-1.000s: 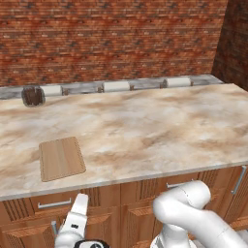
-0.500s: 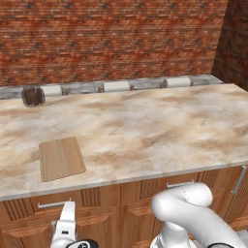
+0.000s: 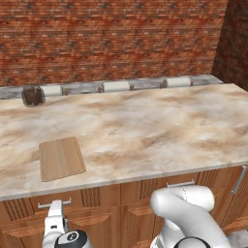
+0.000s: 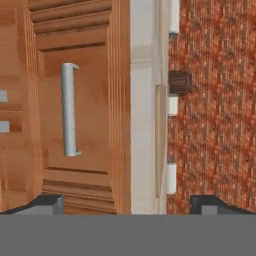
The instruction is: Open the drawer on the left and place the cutting tools on the cutting board.
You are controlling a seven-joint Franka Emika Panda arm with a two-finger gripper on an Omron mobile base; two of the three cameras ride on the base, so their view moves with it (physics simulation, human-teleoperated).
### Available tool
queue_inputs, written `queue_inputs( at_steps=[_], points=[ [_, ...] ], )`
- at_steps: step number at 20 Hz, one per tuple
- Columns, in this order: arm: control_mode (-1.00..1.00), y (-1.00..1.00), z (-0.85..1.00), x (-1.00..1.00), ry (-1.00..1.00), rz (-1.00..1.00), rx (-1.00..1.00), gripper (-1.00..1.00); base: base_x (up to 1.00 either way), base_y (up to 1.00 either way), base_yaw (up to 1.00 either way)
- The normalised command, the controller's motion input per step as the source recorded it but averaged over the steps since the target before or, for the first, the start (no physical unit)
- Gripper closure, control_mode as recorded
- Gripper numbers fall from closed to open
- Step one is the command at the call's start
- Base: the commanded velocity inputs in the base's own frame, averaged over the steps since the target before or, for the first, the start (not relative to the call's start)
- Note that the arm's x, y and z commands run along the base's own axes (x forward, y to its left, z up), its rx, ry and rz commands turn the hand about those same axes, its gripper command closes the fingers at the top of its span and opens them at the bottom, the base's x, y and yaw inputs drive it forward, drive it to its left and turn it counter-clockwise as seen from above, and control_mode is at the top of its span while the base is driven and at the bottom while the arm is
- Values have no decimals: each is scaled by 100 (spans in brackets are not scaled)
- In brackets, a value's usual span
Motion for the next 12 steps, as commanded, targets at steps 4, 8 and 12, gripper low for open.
queue_inputs(
  at_steps=[4,8,12],
  points=[
    [-100,0,-50,39,-9,6,0,-100,0,0,0],
    [-100,0,-46,34,-10,4,0,-100,0,0,0],
    [-100,0,-26,31,-6,0,0,-100,0,0,0]
  ],
)
